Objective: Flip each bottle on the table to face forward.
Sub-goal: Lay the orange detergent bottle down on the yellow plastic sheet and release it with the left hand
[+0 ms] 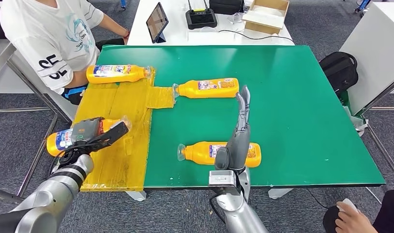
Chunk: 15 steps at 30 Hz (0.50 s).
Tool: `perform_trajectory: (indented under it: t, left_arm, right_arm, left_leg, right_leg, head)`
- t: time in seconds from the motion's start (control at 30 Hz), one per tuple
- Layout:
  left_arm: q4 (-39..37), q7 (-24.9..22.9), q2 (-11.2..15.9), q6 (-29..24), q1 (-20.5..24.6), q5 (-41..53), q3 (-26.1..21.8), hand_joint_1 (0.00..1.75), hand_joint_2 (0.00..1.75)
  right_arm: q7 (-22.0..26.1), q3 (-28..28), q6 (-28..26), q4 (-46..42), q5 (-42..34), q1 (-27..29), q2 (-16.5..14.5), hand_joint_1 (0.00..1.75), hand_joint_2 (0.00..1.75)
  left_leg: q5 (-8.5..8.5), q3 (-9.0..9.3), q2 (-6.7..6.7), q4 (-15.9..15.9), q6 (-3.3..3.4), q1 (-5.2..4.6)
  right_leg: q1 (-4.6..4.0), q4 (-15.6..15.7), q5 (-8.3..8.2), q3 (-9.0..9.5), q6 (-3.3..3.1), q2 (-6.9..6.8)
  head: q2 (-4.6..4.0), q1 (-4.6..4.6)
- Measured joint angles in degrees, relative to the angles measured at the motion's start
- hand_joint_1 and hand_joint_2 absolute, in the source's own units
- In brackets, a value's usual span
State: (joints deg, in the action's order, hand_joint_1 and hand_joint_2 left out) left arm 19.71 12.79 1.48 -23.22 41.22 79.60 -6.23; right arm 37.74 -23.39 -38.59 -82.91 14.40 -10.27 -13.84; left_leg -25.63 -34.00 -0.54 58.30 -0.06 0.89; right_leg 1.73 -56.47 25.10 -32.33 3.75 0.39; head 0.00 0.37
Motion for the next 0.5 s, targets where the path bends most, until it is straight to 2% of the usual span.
perform_trajectory:
  t: [0.17,0.3,0.5]
  left_arm:
    - [0.0,4.9,-0.6,3.6,-0.2,-2.9,-1.0,0.00,1.75]
    - [0.0,8.2,-1.3,6.6,-0.3,-6.1,-1.9,0.00,0.00]
    - [0.2,13.2,-2.4,11.4,-0.2,-13.0,-4.3,0.00,0.00]
  right_arm:
    - [0.0,0.0,0.4,0.8,0.0,-0.2,0.0,0.00,0.00]
    - [0.0,0.1,0.7,1.8,-0.1,-0.4,0.0,0.00,0.00]
    - [0.0,0.2,1.3,3.2,-0.4,-0.6,0.0,0.00,0.00]
  left_leg:
    - [0.01,0.02,-0.02,0.0,0.00,0.00]
    - [0.02,0.06,-0.03,0.0,-0.01,-0.01]
    - [0.02,0.14,-0.03,0.0,-0.01,-0.01]
  right_leg:
    - [0.00,0.0,0.00,0.03,0.00,-0.01]
    - [0.01,0.0,0.00,0.08,0.00,-0.01]
    - [0.01,0.0,0.00,0.14,0.00,-0.01]
  head:
    - [0.00,0.00]
    - [0.00,0.01]
    - [0.00,0.00]
